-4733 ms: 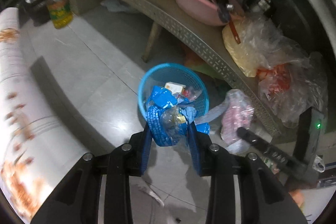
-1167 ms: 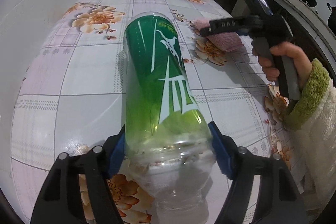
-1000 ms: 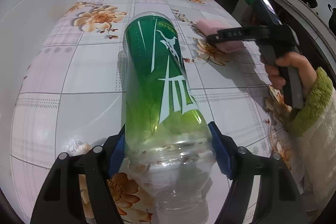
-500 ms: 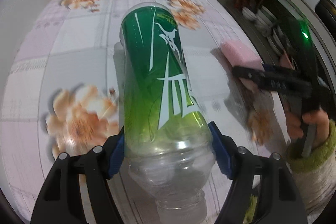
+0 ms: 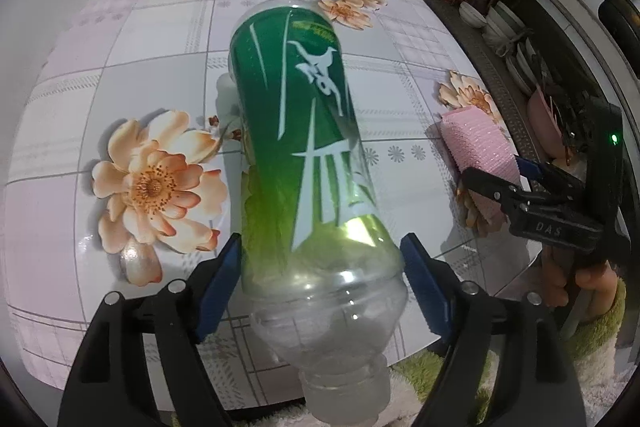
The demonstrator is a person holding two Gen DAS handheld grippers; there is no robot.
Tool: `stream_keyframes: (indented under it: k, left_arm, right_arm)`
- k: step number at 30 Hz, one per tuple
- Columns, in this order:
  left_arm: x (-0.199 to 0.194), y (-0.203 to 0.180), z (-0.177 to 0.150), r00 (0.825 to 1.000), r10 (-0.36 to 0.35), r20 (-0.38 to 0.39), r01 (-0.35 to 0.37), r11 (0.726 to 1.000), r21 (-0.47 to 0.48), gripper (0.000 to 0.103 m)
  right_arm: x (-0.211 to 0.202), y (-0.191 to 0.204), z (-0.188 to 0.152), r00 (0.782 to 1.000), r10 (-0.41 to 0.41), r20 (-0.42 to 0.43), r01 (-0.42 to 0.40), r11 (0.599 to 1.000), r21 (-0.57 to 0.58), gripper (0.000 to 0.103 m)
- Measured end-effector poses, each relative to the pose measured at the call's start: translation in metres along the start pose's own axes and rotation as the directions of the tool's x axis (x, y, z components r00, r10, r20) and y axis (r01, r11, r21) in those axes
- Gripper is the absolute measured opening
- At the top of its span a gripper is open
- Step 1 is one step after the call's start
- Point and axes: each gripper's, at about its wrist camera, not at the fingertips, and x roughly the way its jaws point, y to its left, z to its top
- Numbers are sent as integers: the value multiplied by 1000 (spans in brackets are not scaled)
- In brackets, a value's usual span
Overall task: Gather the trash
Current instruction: 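Lift the bottle with the left tool while the right tool lifts the pink sponge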
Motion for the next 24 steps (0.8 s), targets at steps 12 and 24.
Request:
stream_keyframes:
  k: [12,24]
  left_arm:
    - [8,2,-6,998,60,-4,-60,998,17,78]
    - [12,-6,-5,997,76,6,-77,996,48,70]
  right_arm:
    - [2,6,-2,1000,-19,15,19,1000,0,89]
    - [-1,6,-5,998,-53,28,53,998,28,79]
